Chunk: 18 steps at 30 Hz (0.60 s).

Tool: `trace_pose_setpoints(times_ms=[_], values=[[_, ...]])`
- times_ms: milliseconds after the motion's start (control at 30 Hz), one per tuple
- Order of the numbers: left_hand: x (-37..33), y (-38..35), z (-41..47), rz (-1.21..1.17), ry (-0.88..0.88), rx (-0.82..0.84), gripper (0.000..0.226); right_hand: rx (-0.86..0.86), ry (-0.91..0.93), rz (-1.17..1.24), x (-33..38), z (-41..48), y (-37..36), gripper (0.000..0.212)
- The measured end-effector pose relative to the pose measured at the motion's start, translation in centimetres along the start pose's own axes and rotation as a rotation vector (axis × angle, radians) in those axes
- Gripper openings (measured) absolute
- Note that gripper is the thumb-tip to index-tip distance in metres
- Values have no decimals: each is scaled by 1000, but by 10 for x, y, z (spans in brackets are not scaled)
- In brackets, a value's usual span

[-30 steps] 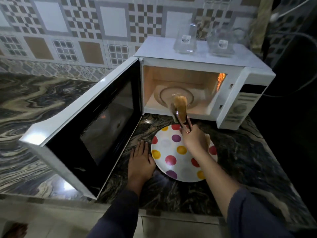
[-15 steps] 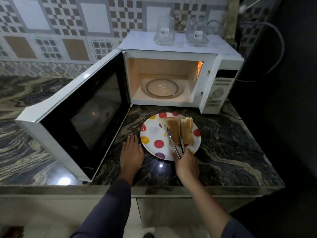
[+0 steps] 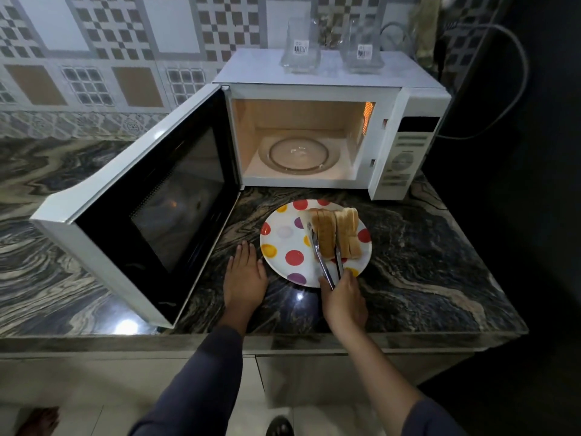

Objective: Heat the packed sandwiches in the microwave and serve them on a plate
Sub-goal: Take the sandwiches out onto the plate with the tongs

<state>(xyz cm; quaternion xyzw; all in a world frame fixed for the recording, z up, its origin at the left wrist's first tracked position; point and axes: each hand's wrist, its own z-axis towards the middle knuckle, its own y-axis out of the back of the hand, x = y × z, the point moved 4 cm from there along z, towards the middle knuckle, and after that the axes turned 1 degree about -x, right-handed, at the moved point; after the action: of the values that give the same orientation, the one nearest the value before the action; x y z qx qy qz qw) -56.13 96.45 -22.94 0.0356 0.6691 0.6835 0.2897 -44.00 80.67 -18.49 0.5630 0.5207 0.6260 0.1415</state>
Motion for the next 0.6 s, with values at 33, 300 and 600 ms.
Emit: trace_pose_setpoints(times_ms=[33,300,600], values=[[0,0,-1,-2,-1,0,52,3,1,1,0,0,1,45],[-4,3,-16,0,-16,-10,52,58,29,-28,-7,-6,10,56],[-11,10,-45,-199,103,-76,43,24,144,-70,-45,-36,20,62]])
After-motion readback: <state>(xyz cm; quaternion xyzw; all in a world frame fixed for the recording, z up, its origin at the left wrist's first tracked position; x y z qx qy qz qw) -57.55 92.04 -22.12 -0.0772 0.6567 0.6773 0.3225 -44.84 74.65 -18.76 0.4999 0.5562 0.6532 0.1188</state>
